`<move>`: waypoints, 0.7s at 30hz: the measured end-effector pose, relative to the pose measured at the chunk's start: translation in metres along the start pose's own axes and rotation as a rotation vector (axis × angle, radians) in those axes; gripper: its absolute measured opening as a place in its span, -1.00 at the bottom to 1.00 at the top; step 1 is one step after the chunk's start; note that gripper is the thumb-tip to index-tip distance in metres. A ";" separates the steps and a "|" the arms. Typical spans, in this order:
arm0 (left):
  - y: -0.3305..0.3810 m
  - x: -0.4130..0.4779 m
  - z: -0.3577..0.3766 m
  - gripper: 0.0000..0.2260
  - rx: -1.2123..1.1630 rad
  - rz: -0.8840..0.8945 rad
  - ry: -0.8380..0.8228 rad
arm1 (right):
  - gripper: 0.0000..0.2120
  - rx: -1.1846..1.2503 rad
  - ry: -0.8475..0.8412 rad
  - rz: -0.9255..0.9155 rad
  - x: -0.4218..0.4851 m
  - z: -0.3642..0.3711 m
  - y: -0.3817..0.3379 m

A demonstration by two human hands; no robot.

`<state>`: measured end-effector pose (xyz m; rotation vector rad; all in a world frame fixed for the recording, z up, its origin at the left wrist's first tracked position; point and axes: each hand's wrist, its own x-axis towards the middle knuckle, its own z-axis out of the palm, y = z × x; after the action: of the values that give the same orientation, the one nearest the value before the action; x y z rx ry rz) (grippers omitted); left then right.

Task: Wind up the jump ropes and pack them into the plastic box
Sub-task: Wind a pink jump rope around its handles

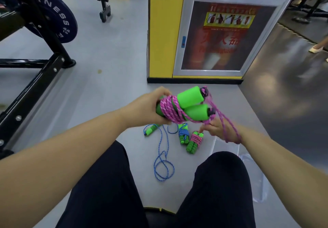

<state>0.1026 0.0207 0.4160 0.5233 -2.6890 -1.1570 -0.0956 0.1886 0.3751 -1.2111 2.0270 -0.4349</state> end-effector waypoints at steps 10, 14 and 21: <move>-0.017 0.018 -0.030 -0.82 -0.108 -0.334 0.262 | -0.85 -0.322 -0.135 0.092 0.013 0.048 0.025; -0.014 0.020 -0.030 -0.85 -0.003 -0.344 0.146 | -0.71 -0.373 -0.164 0.112 0.013 0.044 0.018; 0.013 0.023 -0.005 -0.86 -0.076 -0.322 -0.122 | -0.66 0.497 0.034 -0.316 0.022 0.042 -0.059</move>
<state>0.0790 0.0168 0.4297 0.9286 -2.7160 -1.4071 -0.0348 0.1432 0.3728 -1.2046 1.6134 -1.0485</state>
